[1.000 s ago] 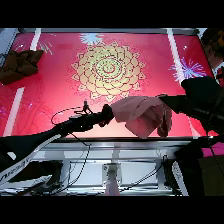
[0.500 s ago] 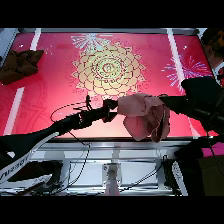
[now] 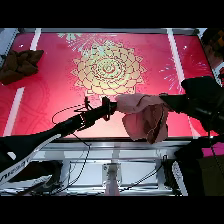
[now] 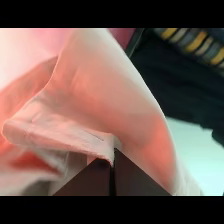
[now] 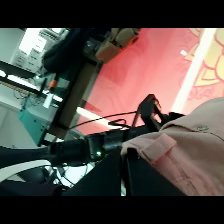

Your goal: Fold the clothes and pants, and hang the long-sleeved shirts on hangers.

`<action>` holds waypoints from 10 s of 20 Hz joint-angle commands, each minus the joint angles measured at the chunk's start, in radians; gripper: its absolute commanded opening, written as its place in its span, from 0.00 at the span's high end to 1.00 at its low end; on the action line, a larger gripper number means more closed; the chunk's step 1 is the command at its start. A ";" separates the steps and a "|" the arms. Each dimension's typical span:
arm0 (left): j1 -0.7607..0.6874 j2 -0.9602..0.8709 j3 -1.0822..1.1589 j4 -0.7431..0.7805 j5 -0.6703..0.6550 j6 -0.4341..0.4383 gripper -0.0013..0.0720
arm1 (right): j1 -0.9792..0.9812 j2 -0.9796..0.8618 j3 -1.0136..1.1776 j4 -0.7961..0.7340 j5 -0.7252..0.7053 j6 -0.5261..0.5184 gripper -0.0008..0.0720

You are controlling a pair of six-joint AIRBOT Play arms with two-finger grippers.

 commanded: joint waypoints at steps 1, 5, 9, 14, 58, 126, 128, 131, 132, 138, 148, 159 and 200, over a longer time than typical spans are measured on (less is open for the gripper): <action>0.037 0.002 0.005 -0.169 -0.039 0.222 0.96 | 0.001 0.001 0.000 0.022 0.011 0.000 0.97; 0.171 0.064 0.014 -0.145 -0.110 0.307 0.96 | 0.001 0.000 0.000 0.016 -0.009 0.000 0.97; 0.322 0.211 0.041 0.036 -0.108 0.332 0.96 | 0.001 0.000 0.004 -0.008 -0.119 0.000 0.97; 0.415 0.431 0.190 0.452 0.087 0.314 0.97 | 0.001 -0.001 0.137 -0.186 -0.105 -0.060 0.97; 0.321 0.208 0.319 1.888 0.403 -0.953 0.02 | 0.282 -0.711 0.392 -0.794 -0.092 -0.145 0.42; 0.320 0.221 0.319 1.887 0.095 -0.953 0.02 | 0.106 -0.526 -0.055 -1.080 -0.257 0.211 0.31; 0.320 0.221 0.319 1.887 0.095 -0.953 0.02 | 0.106 -0.531 -0.055 -1.078 -0.263 0.201 0.32; 0.320 0.221 0.319 1.887 0.092 -0.953 0.02 | 0.106 -0.571 -0.052 -1.003 -0.201 0.128 0.32; 0.320 0.221 0.319 1.887 0.092 -0.953 0.02 | 0.106 -0.595 -0.043 -0.961 -0.163 0.085 0.32; 0.320 0.221 0.319 1.887 0.089 -0.953 0.02 | 0.106 -0.734 0.076 -1.011 -0.082 0.111 0.29; 0.321 0.221 0.319 1.888 0.037 -0.952 0.02 | 0.106 -0.891 0.104 -0.958 -0.019 0.052 0.38; 0.414 0.222 0.312 1.887 -0.327 -0.713 0.02 | 0.106 -0.900 0.105 -0.680 -0.060 -0.114 0.97; 0.195 0.241 -0.248 1.403 -0.011 -0.586 0.17 | 0.107 -0.834 0.011 -0.247 -0.235 -0.240 0.97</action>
